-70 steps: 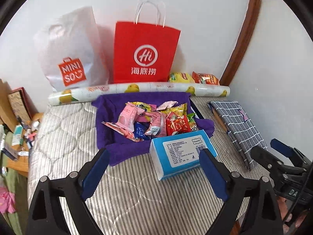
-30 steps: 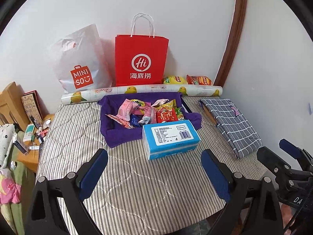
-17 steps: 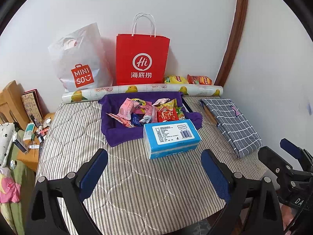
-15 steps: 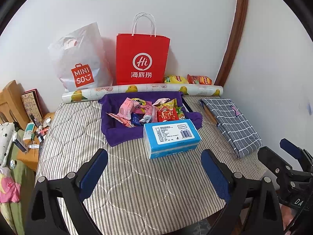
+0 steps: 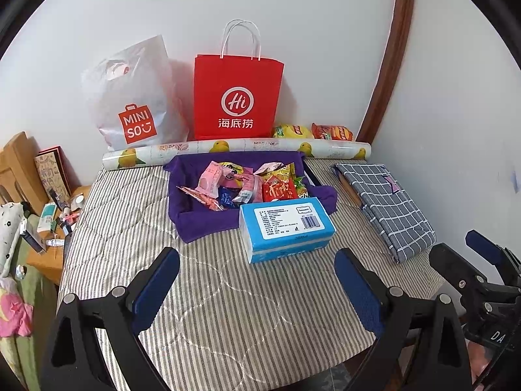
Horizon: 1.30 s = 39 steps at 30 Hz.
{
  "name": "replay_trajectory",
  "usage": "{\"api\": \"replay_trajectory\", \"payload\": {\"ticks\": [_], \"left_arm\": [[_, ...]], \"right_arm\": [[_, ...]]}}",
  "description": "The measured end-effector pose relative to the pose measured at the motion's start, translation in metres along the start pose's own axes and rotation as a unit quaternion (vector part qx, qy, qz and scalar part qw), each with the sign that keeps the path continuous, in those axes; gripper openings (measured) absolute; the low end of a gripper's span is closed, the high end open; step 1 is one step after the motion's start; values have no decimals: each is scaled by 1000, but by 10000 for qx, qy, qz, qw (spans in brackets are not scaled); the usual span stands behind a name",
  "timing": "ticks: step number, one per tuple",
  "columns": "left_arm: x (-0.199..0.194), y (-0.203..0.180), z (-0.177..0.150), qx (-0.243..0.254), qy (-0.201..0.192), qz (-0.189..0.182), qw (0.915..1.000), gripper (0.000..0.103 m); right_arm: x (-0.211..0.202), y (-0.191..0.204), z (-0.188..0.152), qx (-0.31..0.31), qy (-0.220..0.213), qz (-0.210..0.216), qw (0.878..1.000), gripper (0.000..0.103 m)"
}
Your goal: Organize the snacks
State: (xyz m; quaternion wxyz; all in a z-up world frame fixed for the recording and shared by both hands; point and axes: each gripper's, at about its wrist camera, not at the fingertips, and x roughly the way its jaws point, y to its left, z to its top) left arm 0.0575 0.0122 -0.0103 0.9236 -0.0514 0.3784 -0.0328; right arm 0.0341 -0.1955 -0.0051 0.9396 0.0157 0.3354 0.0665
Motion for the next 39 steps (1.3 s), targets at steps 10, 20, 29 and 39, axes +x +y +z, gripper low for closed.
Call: {"api": "replay_trajectory", "payload": {"ticks": [10,20,29,39], "left_arm": [[-1,-2,-1,19,-1,9,10000,96],[-1,-3,-1,18,4,-1,10000,96],[-2,-3,-3,-1,12,19,10000,96],[-3,-3,-3,-2,10,28,10000,96]], "right_arm": [[1,0,0,0,-4,5,10000,103],[0,0,-1,4,-11,12,10000,103],[0,0,-1,-9,-26,11,10000,103],[-2,2,-1,-21,-31,-2,10000,103]]}}
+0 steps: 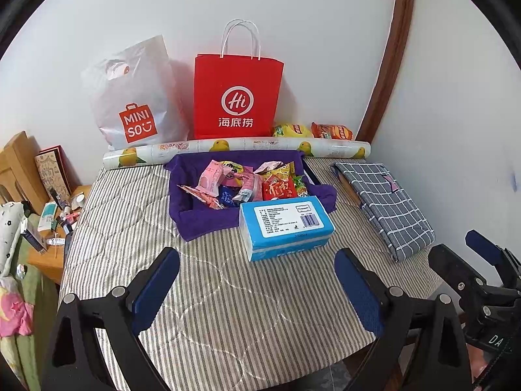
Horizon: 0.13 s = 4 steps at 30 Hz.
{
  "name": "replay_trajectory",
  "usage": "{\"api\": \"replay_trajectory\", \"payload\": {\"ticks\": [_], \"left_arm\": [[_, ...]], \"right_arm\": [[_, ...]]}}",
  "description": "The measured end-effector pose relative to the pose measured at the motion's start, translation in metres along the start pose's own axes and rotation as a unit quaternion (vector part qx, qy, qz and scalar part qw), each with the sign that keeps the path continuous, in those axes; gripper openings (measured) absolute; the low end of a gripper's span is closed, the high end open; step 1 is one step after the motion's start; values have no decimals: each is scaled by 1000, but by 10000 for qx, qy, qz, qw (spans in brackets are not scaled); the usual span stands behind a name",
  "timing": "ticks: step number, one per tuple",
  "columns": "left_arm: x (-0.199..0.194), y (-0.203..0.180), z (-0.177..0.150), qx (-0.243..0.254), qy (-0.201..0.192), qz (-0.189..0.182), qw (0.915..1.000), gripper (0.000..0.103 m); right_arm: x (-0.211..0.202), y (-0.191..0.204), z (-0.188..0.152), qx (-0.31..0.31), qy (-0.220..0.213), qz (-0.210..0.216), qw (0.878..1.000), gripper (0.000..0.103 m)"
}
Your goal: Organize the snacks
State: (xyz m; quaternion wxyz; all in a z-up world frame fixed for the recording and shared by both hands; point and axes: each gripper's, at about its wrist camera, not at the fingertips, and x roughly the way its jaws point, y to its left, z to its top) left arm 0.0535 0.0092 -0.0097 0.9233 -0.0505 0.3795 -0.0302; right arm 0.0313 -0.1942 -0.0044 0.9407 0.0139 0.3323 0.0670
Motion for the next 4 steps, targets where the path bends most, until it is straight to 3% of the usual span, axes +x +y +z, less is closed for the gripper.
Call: {"api": "replay_trajectory", "payload": {"ticks": [4], "left_arm": [[0,1,0,14,-6,10,10000,96]], "right_arm": [[0,1,1,-23,-17,-7,10000,103]]}}
